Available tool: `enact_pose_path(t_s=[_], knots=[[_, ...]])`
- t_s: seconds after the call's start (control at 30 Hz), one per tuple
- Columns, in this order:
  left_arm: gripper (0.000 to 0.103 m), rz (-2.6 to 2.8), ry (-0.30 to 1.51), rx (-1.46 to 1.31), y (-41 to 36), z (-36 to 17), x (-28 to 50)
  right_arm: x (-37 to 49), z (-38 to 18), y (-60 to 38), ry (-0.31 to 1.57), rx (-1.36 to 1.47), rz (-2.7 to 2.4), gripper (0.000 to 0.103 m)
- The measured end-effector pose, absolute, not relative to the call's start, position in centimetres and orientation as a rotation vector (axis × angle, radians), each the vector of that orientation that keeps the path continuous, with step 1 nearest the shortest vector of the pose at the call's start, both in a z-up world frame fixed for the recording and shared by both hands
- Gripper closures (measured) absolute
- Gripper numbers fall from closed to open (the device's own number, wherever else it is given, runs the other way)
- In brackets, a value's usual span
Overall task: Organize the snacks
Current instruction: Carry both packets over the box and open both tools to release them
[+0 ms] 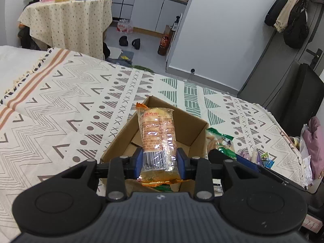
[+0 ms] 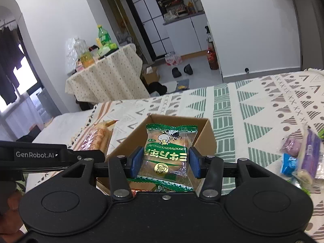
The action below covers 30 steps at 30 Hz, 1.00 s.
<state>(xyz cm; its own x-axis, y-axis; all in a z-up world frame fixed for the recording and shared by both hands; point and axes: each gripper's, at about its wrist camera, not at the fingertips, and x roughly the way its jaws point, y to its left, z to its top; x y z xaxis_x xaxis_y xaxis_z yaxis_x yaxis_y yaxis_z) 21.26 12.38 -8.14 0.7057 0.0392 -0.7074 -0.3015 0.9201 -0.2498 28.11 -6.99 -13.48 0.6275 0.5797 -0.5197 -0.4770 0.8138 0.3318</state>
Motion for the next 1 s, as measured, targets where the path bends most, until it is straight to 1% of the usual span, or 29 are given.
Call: enact_pose_path(t_s=[0.23,0.4,0.53,0.6,0.67,0.8,0.87,0.93,1.0], knots=[[0.069,0.185,0.816,-0.389,13.9,-10.0,23.0,29.3,-14.8,-5.2,0.694,0.146,0.615,0.056],[0.063,0.219,0.836,-0.373,14.8,-10.5,23.7,29.9,-15.7,-3.9,0.725,0.145,0.632,0.056],[0.046,0.243,0.832,-0.383,15.8,-10.3,23.5,30.2,-16.1,-3.0,0.734,0.143,0.66,0.055],[0.04,0.262,0.827,-0.383,16.1,-10.3,23.4,30.2,-16.2,-2.9,0.74,0.139,0.669,0.053],[0.032,0.279,0.829,-0.379,16.3,-10.3,23.3,30.2,-16.1,-3.0,0.738,0.145,0.671,0.047],[0.028,0.303,0.843,-0.387,16.2,-10.5,23.3,30.1,-15.4,-4.7,0.714,0.184,0.664,0.042],[0.024,0.306,0.857,-0.394,15.9,-10.5,23.3,30.2,-14.9,-5.6,0.697,0.194,0.632,0.029],[0.02,0.308,0.872,-0.399,15.5,-10.5,23.3,30.0,-14.5,-6.9,0.673,0.213,0.609,0.024],[0.018,0.307,0.878,-0.399,15.0,-10.4,23.2,30.0,-14.2,-8.2,0.663,0.237,0.592,0.021]])
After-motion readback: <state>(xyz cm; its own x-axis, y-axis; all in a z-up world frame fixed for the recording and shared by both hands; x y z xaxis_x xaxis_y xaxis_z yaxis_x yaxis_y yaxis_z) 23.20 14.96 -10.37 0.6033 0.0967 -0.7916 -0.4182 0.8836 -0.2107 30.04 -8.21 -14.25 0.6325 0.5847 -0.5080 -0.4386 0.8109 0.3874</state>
